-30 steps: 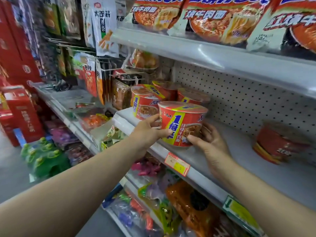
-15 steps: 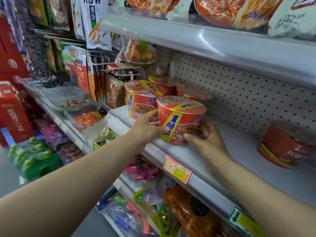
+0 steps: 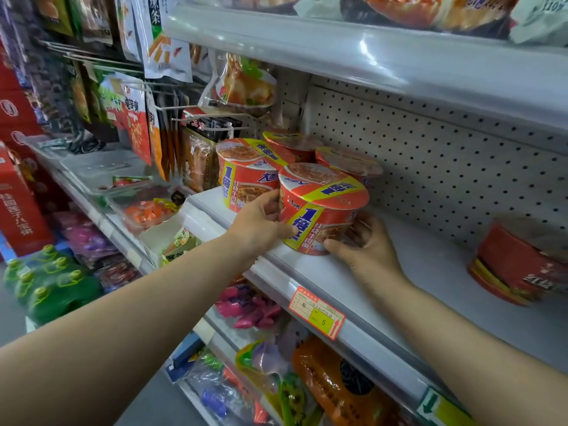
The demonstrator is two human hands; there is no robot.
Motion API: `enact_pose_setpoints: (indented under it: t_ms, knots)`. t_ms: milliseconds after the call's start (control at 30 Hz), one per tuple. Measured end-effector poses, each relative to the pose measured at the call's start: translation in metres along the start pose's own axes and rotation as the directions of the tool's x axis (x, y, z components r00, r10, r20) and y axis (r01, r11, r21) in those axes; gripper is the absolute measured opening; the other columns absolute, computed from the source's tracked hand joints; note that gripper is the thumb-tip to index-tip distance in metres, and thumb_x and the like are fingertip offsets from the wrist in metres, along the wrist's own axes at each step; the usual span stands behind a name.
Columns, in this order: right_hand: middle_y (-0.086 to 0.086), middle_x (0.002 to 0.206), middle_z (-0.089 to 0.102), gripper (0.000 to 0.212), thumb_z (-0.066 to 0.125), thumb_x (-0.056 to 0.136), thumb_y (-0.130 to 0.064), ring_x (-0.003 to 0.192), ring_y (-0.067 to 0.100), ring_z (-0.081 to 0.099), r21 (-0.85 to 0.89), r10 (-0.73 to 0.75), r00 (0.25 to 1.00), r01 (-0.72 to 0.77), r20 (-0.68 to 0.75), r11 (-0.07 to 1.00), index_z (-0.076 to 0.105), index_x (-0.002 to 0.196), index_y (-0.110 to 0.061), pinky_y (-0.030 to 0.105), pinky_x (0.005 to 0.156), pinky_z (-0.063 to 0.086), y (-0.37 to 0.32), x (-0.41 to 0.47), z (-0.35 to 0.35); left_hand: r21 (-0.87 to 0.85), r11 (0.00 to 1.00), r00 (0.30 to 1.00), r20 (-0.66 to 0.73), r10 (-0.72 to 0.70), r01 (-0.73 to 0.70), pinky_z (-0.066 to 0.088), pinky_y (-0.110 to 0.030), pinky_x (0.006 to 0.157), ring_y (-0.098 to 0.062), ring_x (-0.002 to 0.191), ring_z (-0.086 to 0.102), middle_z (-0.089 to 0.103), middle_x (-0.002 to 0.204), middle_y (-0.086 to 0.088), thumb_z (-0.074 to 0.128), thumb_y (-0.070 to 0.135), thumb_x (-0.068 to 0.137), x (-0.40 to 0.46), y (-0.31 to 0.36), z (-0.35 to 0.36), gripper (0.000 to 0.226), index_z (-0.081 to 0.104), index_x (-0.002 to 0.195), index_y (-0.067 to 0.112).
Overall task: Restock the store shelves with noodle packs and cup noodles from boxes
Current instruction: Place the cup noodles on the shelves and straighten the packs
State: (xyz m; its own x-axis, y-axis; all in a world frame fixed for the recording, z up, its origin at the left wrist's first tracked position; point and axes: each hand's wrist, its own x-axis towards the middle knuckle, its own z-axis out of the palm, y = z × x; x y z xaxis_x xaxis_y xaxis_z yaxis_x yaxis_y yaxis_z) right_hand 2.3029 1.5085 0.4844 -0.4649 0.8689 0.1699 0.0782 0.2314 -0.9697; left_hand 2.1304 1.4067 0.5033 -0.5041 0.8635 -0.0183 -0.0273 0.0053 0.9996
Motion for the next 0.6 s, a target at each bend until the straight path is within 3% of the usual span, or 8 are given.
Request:
enact_pose_setpoints:
  t_ms: [133, 233, 367, 600]
  knots:
    - [-0.005, 0.128, 0.064, 0.075, 0.082, 0.077, 0.004, 0.112, -0.002, 0.063, -0.035, 0.003, 1.0, -0.002, 0.016, 0.999, 0.044, 0.139, -0.013, 0.017, 0.088, 0.055, 0.001, -0.001, -0.001, 0.065, 0.997, 0.998, -0.056, -0.025, 0.028, 0.052, -0.049, 0.103, -0.022, 0.117, 0.064, 0.065, 0.127, -0.002, 0.081, 0.0, 0.079, 0.003, -0.003, 0.001, 0.074, 0.049, 0.145, 0.014]
    - [-0.004, 0.136, 0.06, 0.076, 0.085, 0.077, -0.006, 0.126, 0.008, 0.058, -0.072, 0.021, 0.999, -0.018, 0.036, 0.997, 0.044, 0.14, -0.019, 0.03, 0.103, 0.05, -0.001, -0.007, -0.005, 0.076, 0.996, 0.992, -0.115, -0.043, 0.052, 0.051, -0.041, 0.102, -0.021, 0.118, 0.063, 0.064, 0.13, -0.002, 0.082, 0.005, 0.08, -0.002, -0.003, 0.003, 0.067, 0.052, 0.14, 0.012]
    - [-0.002, 0.142, 0.052, 0.068, 0.082, 0.082, -0.016, 0.131, 0.012, 0.051, -0.1, 0.043, 0.999, -0.043, -0.011, 0.994, 0.043, 0.136, -0.028, 0.026, 0.098, 0.045, -0.01, -0.027, -0.017, 0.119, 0.99, 0.974, -0.223, -0.044, 0.072, 0.048, -0.036, 0.097, -0.02, 0.116, 0.058, 0.06, 0.126, -0.002, 0.08, 0.014, 0.084, -0.026, 0.002, 0.016, 0.054, 0.052, 0.131, 0.012]
    - [0.004, 0.15, 0.046, 0.068, 0.074, 0.091, -0.023, 0.122, 0.009, 0.05, -0.067, 0.062, 0.997, -0.065, -0.045, 0.996, 0.039, 0.149, -0.018, 0.025, 0.099, 0.04, -0.036, -0.089, -0.067, 0.003, 0.999, 0.943, -0.331, -0.032, 0.035, 0.051, -0.048, 0.102, -0.025, 0.105, 0.063, 0.063, 0.106, -0.005, 0.077, 0.03, 0.085, -0.095, 0.006, 0.079, 0.043, 0.059, 0.12, 0.012]
